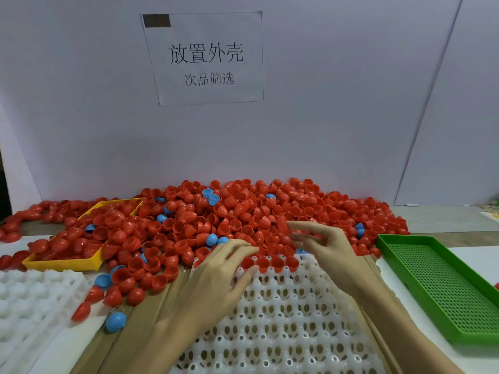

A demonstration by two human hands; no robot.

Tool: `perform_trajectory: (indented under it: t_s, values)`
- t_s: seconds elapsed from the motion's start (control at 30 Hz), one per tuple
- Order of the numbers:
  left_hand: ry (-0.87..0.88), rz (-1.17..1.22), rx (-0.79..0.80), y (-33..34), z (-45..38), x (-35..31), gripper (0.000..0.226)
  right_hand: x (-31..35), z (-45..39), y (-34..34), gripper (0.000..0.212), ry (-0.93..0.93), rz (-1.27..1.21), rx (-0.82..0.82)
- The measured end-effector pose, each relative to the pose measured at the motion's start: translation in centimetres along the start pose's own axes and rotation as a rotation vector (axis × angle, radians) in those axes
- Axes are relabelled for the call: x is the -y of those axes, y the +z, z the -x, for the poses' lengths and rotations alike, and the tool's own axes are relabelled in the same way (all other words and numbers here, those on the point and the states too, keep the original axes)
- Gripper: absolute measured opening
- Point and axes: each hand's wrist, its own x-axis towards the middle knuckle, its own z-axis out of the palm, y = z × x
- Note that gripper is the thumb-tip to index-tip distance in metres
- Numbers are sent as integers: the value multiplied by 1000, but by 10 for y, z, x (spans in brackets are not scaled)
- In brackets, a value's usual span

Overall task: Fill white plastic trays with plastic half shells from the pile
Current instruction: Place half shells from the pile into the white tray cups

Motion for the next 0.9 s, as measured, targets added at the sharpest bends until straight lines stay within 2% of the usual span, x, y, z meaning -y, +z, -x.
perform_trajectory:
  t_s: [0.1, 0.23, 0.33, 0.43, 0.5, 0.63, 0.73, 0.9]
  values:
    - [4, 141, 24, 2, -1, -3, 41, 4, 18, 7, 25, 80, -164, 83]
    - [25, 284, 170, 11, -2, -9, 49, 10, 25, 17, 18, 26, -15, 172]
    - [-43, 465, 109, 15, -3, -14, 45, 13, 27, 23, 19, -65, 90, 210]
    - [-175, 686, 10, 12, -6, -15, 29, 17, 28, 23, 23, -84, 102, 254]
    - [-236, 744, -41, 11, -8, -15, 21, 19, 29, 22, 24, -83, 82, 290]
    - [-397, 945, -34, 9, -9, -16, 30, 24, 32, 23, 28, -40, -20, 329]
    - [-378, 947, 65, 6, -8, -15, 39, 25, 33, 23, 25, -44, -24, 311]
    - [-328, 917, 118, 5, -7, -17, 44, 24, 34, 25, 27, -182, 263, 264]
